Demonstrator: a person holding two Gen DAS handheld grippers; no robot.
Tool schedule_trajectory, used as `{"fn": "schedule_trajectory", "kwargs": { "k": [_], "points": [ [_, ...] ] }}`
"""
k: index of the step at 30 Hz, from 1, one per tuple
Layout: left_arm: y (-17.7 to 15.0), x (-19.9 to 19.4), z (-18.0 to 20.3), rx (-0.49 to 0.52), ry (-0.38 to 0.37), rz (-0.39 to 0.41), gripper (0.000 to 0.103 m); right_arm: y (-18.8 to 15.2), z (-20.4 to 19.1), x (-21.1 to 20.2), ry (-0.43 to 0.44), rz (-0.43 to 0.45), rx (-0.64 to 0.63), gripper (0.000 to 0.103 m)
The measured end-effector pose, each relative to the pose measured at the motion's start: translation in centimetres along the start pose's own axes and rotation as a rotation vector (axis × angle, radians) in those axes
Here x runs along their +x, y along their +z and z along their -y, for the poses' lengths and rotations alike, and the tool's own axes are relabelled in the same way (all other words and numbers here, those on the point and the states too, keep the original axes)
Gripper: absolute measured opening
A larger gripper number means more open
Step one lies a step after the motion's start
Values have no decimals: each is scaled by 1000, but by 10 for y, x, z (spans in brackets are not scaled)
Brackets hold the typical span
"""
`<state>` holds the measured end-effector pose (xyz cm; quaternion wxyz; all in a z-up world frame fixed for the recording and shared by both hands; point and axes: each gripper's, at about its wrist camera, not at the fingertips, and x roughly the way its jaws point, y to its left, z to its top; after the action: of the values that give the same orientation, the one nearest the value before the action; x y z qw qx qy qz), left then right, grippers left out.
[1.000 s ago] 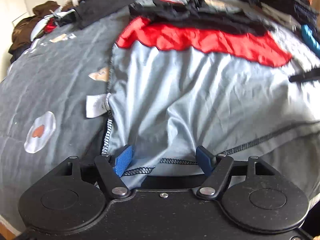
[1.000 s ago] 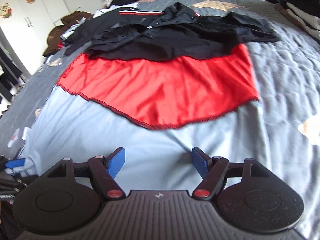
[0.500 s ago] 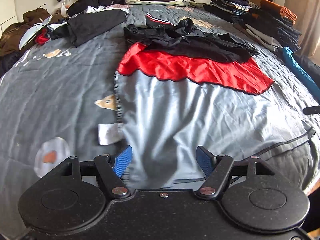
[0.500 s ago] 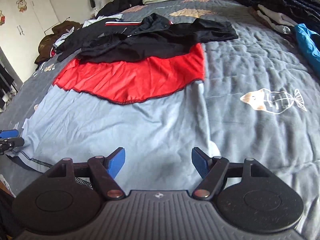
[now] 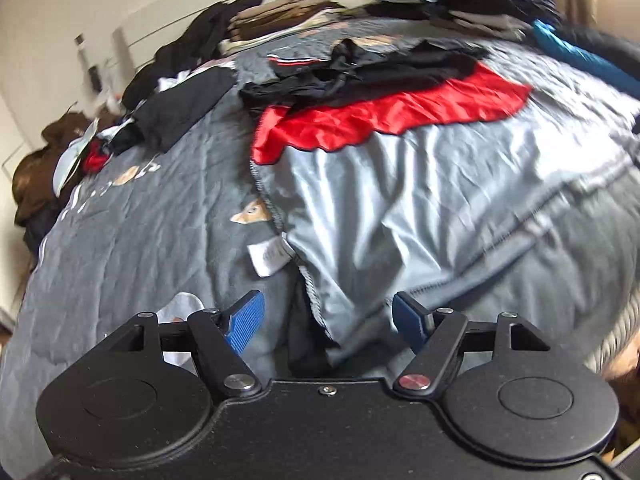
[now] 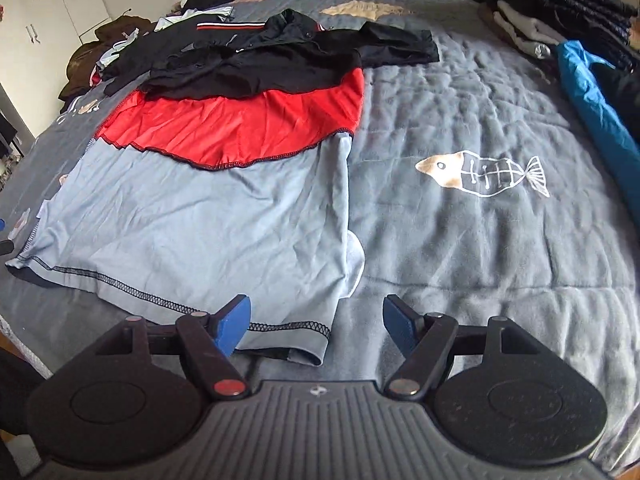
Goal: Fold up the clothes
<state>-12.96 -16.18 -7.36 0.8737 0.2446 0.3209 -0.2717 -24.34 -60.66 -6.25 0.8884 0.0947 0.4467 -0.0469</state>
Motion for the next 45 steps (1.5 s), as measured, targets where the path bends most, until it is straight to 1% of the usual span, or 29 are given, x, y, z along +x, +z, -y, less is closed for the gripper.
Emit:
{"fn": "schedule_trajectory", "kwargs": {
  "k": [3,8,10,13,15,18,19,21,24,25,27,28,29,31,33,36,41,45],
  "points": [
    [-9,-6,5,24,32,22,70,-8,-4,-7,-15,31,-32,72],
    [-24,-17,12,64,87,60,69,-19,-12,-11,0,88,5,72],
    [-25,-21,13,66,117,80,69,-23,-22,-13,19,122,16,72],
    [-28,-22,16,80,154,88,68,-28,-45,-17,79,168,18,72],
    [-29,-21,20,103,180,88,65,-29,-67,-18,112,179,-31,72],
    [-31,-21,31,159,202,89,63,-30,-100,-19,134,210,-105,72],
    [-31,-20,34,174,200,88,63,-31,-110,-20,144,221,-124,72],
    [-31,-20,41,205,195,89,60,-35,-123,-18,166,233,-152,72],
    [-31,-20,47,238,215,98,59,-43,-134,-11,185,212,-187,72],
    [-32,-19,48,245,222,95,58,-45,-135,-8,188,205,-194,72],
    [-32,-17,50,257,236,89,51,-48,-138,-6,200,202,-182,72],
    [-32,-16,51,263,243,85,45,-49,-139,-5,207,202,-173,72],
    [-33,-15,52,270,250,82,42,-49,-141,-6,223,211,-167,72],
    [-33,-13,54,288,258,74,41,-49,-148,-8,260,238,-168,72],
    [-34,-11,58,311,275,72,41,-47,-156,-10,278,257,-187,72],
    [-35,-6,61,344,300,62,41,-44,-168,-8,280,256,-225,72],
    [-37,6,63,379,320,21,41,-42,-172,1,213,242,-271,72],
    [-36,6,63,372,322,21,41,-39,-154,-2,166,241,-269,72]
  ]
}}
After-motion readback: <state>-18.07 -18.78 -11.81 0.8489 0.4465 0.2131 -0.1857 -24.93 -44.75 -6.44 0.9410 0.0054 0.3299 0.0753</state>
